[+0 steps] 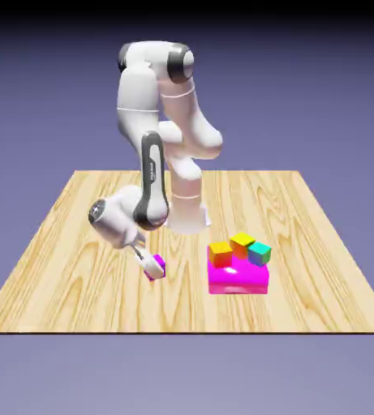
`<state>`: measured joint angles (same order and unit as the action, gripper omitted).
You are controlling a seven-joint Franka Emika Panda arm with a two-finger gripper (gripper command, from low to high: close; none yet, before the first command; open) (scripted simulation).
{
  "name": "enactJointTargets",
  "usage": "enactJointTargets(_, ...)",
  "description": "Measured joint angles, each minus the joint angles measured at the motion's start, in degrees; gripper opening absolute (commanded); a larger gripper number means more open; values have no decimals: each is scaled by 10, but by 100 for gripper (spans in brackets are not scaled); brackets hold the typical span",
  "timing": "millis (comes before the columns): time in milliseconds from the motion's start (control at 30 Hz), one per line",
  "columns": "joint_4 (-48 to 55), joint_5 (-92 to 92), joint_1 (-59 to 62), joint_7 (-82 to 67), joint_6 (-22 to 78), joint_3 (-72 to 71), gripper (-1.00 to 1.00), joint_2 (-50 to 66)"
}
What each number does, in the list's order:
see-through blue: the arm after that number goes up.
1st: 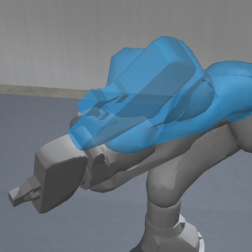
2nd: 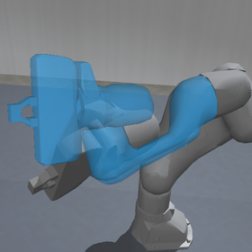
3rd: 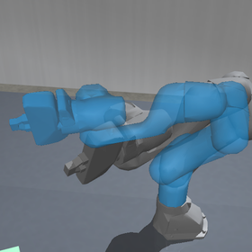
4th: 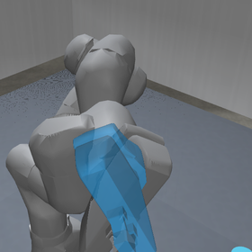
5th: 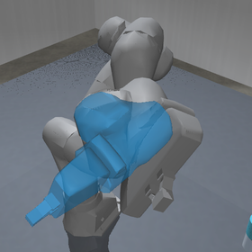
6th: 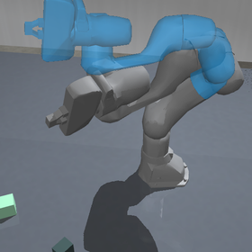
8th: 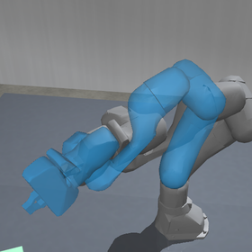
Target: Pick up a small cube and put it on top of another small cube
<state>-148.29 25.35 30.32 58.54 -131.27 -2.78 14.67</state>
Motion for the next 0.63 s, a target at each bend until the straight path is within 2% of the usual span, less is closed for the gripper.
enactJointTargets(100, 14, -22, -9, 34, 71, 2, -100, -62)
enactJointTargets(367, 45, 36, -139, 184, 217, -139, -100, -221)
enactJointTargets(533, -2, 68, -161, 165, 117, -159, -100, -171)
enactJointTargets(567, -7, 71, -162, 163, 108, -161, 100, -166)
enactJointTargets(633, -7, 70, -159, 164, 108, -161, 100, -166)
